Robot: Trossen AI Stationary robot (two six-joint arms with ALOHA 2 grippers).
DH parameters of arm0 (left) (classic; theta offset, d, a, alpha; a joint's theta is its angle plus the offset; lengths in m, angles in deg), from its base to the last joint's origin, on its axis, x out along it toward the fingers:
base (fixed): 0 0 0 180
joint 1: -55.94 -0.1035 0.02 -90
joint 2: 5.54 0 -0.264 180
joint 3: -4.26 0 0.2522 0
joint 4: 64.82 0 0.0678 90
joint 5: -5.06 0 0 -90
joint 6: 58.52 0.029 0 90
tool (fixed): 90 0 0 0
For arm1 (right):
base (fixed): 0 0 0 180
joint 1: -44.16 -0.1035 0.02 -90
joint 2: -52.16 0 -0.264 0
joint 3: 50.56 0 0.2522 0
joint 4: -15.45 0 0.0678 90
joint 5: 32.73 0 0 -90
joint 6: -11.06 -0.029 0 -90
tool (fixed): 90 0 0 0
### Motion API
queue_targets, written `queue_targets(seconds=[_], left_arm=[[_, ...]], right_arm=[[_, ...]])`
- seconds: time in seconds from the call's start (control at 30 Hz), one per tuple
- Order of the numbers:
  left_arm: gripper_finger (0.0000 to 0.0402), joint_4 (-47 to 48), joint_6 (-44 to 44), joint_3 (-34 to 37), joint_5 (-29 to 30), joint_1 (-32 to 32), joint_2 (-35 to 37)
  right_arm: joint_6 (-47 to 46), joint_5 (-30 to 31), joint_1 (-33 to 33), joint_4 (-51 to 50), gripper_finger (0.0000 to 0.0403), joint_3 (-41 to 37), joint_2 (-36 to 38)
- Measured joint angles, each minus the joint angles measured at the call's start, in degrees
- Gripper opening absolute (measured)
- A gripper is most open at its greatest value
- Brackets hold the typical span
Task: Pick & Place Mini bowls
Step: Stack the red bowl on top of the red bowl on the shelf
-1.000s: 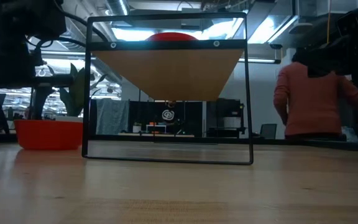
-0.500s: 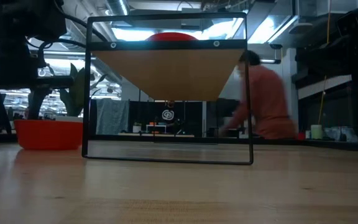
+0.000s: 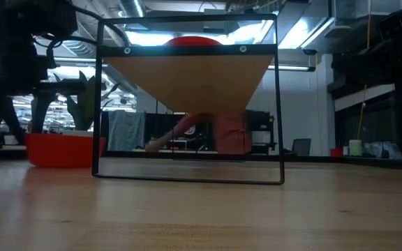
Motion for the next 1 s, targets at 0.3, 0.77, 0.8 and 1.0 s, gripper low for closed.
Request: queue_targets(seconds=[0.3, 0.77, 0.8, 1.0], left_arm=[[0.0015, 0.5, -1.9, -0.1, -3.7, 0.0, 0.0], [0.0003, 2.3, -4.6, -2.7, -1.7, 0.1, -0.1], [0.0003, 2.9, -4.9, -3.4, -1.5, 0.1, 0.0], [0.0003, 9.1, -5.4, -8.7, 1.2, 0.1, 0.0]], right_arm=[[0.0, 0.0, 0.0, 0.0, 0.0026, 0.0, 0.0], [0.0, 0.0, 0.0, 0.0, 0.0026, 0.0, 0.0], [0.0, 0.0, 0.0, 0.0, 0.0026, 0.0, 0.0], [0.0, 0.0, 0.0, 0.0, 0.0026, 0.0, 0.0]])
